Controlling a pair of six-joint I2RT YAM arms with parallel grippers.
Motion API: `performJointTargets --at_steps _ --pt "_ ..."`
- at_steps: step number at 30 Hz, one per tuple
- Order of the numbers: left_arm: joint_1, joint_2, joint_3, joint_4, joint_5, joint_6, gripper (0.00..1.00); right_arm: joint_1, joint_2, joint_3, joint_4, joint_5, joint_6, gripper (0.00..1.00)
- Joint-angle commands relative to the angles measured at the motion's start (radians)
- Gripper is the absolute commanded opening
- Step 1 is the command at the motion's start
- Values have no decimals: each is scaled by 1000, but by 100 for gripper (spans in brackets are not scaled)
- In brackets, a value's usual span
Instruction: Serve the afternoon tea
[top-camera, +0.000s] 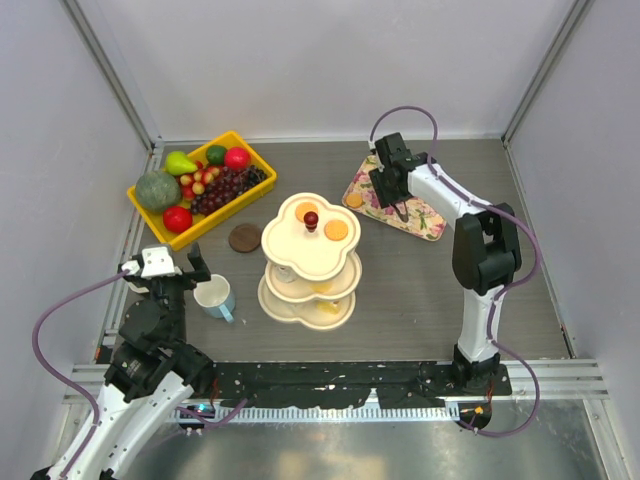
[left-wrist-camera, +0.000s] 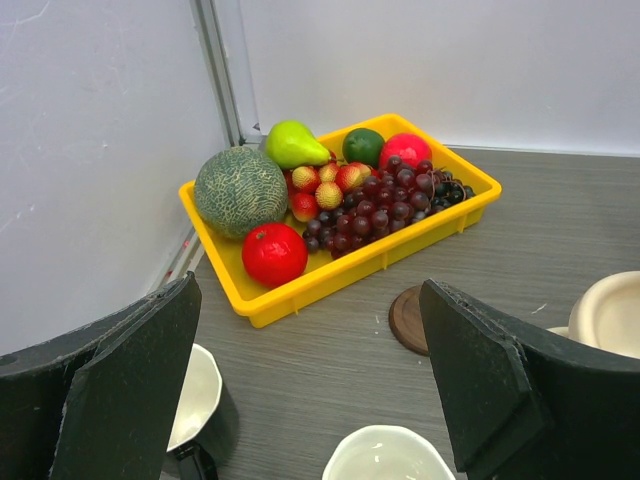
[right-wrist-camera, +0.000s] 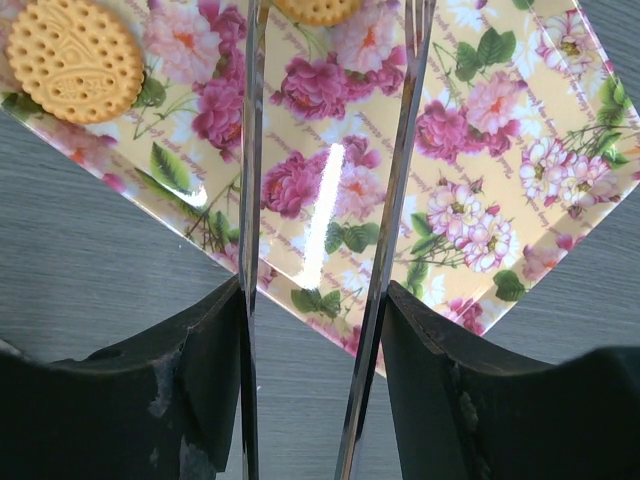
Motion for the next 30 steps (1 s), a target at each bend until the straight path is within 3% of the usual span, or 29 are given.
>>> performJointTargets --at_steps 1,16,20,22,30 --pt "5 12 9 33 9 -8 99 -3 17 50 32 8 -24 58" --pt "5 4 11 32 6 -5 99 -5 5 46 4 -4 -40 58" --pt "5 3 11 32 8 -5 99 -5 2 51 -23 27 -43 51" --pt "5 3 11 33 8 -5 99 -5 -17 40 -33 33 -40 45" --pt "6 0 11 30 8 -6 99 -3 -207 -85 -45 59 -21 44"
